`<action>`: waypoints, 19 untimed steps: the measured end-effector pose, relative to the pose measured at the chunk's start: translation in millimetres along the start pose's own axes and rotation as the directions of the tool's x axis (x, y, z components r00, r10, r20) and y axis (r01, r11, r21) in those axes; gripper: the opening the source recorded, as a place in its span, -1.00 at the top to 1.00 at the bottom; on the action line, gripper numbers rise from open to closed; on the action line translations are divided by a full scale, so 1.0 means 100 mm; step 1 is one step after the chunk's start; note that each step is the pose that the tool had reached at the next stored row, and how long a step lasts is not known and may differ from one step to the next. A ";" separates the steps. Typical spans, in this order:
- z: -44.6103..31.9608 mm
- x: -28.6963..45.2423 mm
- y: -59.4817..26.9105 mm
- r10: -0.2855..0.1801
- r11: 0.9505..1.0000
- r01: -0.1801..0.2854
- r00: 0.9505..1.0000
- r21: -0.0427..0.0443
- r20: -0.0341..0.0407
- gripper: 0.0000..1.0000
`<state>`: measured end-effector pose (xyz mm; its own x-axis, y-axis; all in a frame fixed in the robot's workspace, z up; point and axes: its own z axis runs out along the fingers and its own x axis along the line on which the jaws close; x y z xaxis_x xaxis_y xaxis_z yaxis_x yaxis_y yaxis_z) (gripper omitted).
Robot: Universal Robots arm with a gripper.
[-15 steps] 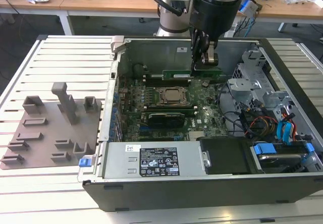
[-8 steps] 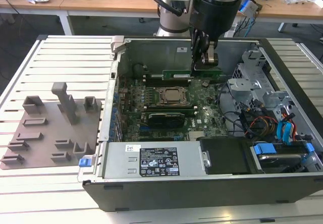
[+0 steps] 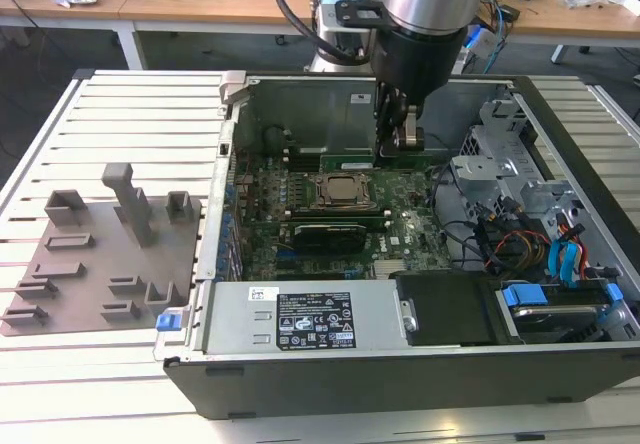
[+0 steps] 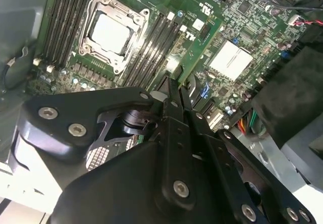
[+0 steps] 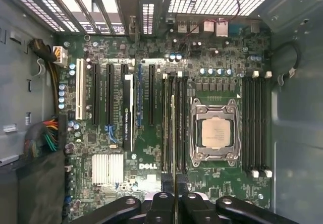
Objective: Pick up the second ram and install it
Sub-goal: 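Insert the second ram into the second slot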
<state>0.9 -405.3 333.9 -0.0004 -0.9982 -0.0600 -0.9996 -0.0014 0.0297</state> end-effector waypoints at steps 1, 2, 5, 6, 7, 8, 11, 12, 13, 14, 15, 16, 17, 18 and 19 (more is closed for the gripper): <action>0.037 0.002 -0.001 0.000 1.000 0.000 1.000 0.000 0.000 0.73; 0.083 0.005 -0.002 0.000 1.000 0.000 1.000 0.000 0.000 0.73; 0.183 0.011 -0.005 0.000 1.000 0.000 1.000 0.000 0.000 0.73; 0.213 0.012 -0.006 0.000 1.000 0.000 1.000 0.000 0.000 0.73; 0.281 0.007 0.012 0.000 1.000 0.000 1.000 0.000 0.000 0.73; 0.309 0.001 0.057 0.000 1.000 0.000 1.000 0.000 0.000 0.73; 0.377 -0.015 0.086 0.000 1.000 0.000 1.000 0.000 0.000 0.73; 0.404 -0.017 0.085 0.000 1.000 0.000 1.000 0.000 0.000 0.73; 0.442 -0.020 0.084 0.000 1.000 0.000 1.000 0.000 0.000 0.73; 0.496 -0.026 0.083 0.000 1.000 0.000 1.000 0.000 0.000 0.73; 0.533 -0.033 0.082 0.000 1.000 0.000 1.000 0.000 0.000 0.73; 0.567 -0.037 0.081 0.000 1.000 0.000 1.000 0.000 0.000 0.73; 0.606 -0.044 0.080 0.000 1.000 0.000 1.000 0.000 0.000 0.73; 0.646 -0.051 0.079 0.000 1.000 0.000 1.000 0.000 0.000 0.73; 0.679 -0.055 0.078 0.000 1.000 0.000 1.000 0.000 0.000 0.73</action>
<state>-8.8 -395.8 266.6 -0.0004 -0.9982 -0.0600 -0.9996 -0.0014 0.0299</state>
